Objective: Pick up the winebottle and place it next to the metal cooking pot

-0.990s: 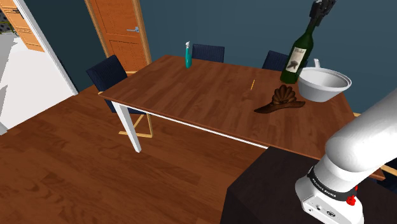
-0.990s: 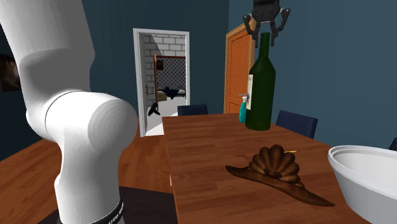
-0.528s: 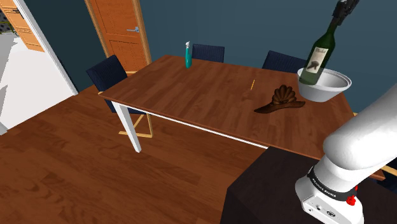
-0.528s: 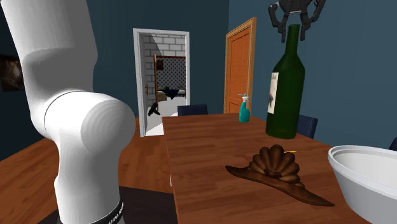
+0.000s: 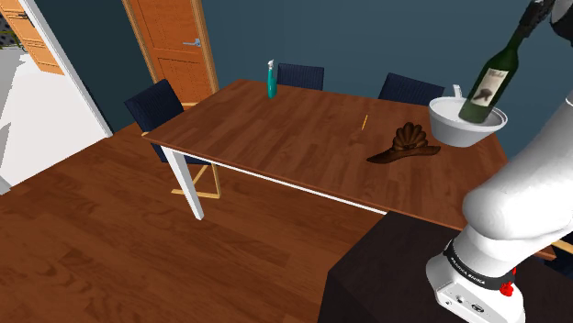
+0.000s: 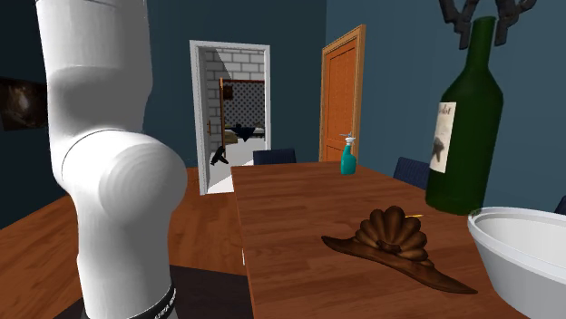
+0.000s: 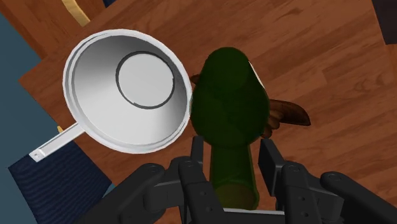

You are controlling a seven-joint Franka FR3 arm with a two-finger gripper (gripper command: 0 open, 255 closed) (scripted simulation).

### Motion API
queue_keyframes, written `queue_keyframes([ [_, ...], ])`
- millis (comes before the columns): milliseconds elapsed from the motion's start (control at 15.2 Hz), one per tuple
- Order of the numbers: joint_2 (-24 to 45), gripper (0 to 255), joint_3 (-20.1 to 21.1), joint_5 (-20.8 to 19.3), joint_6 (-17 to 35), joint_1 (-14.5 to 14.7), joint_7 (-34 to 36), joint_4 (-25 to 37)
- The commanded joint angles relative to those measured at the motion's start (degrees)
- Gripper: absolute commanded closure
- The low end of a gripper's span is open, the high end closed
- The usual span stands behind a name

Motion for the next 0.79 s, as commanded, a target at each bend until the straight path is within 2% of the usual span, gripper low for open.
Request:
queue_keyframes([
  [0,3.32,255,-2.16,2.82,-1.03,-2.58,-4.28,3.04],
  [198,9.29,255,-4.52,8.0,-3.38,-7.96,-10.35,8.78],
  [396,16.03,255,-5.42,13.83,-6.68,-15.45,-15.79,16.22],
  [594,23.56,255,-4.83,20.17,-11.23,-25.12,-19.93,26.46],
  [726,29.74,255,-3.08,25.07,-15.65,-33.83,-21.3,36.92],
])
